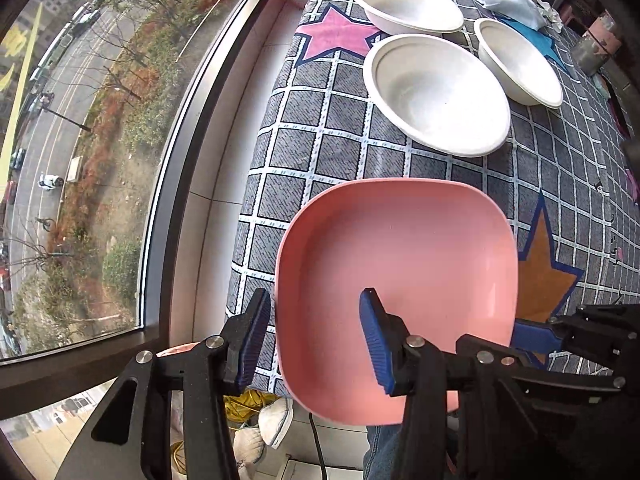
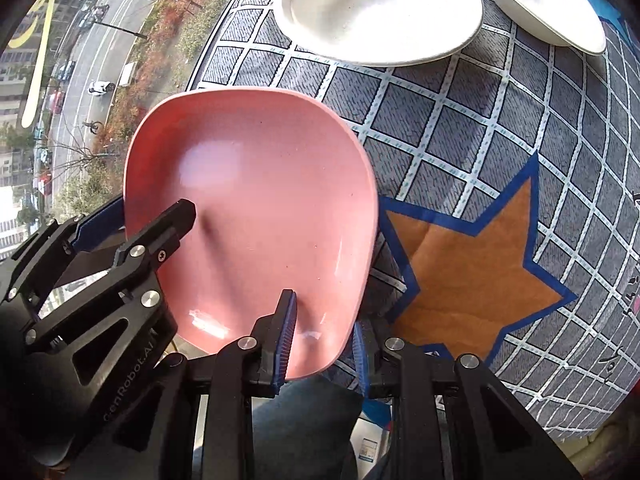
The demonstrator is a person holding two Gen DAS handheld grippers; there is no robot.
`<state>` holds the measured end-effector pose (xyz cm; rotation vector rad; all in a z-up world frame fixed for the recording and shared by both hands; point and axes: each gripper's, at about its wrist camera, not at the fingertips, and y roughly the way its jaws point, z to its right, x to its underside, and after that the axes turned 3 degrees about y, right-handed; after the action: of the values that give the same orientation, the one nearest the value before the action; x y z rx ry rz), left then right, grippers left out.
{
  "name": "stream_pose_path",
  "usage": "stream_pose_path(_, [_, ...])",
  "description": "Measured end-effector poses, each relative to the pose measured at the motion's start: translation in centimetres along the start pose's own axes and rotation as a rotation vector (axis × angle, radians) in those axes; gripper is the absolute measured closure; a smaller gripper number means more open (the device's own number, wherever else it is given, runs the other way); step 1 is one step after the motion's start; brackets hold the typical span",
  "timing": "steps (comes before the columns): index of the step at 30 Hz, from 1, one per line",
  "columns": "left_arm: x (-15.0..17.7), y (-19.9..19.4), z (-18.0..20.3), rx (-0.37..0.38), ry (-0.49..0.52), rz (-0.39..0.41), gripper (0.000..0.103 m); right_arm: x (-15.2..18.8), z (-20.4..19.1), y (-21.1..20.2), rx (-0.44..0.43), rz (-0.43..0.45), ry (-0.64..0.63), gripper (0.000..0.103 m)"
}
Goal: Organize plates and bowls
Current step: 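Lower the pink plate onto the light-blue plate and open both tools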
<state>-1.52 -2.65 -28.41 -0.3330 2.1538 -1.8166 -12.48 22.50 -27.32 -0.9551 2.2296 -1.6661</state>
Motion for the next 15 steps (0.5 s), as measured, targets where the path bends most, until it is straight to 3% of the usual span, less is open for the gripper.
stream_pose_path(1, [-0.3,0.2,-0.7,-0.013,-0.019,-0.001,0.042,0.1,0.6,-0.2,0.0,-0.005,0.013,0.067])
stream_pose_path(3, [-0.2,0.7,-2.7,-0.007,-0.055,-0.002,0.029,0.2,1.3,-0.4,0.037,0.005,0.026,0.026])
stream_pose_path(4, [0.1,0.8,-3.6,0.007,-0.073,-0.004,0.025,0.4,2.0,-0.8,0.032,0.018,0.03,0.018])
stream_pose_path(10, [2.3,1.7,-6.3,0.05,-0.123,-0.042,0.023,2.8,8.1,-1.8,0.002,0.002,0.185,0.014])
stream_pose_path(15, [2.1,1.8,-6.8,0.069,-0.134,-0.05,0.023,5.5,13.5,-1.3,-0.005,-0.043,0.363,0.014])
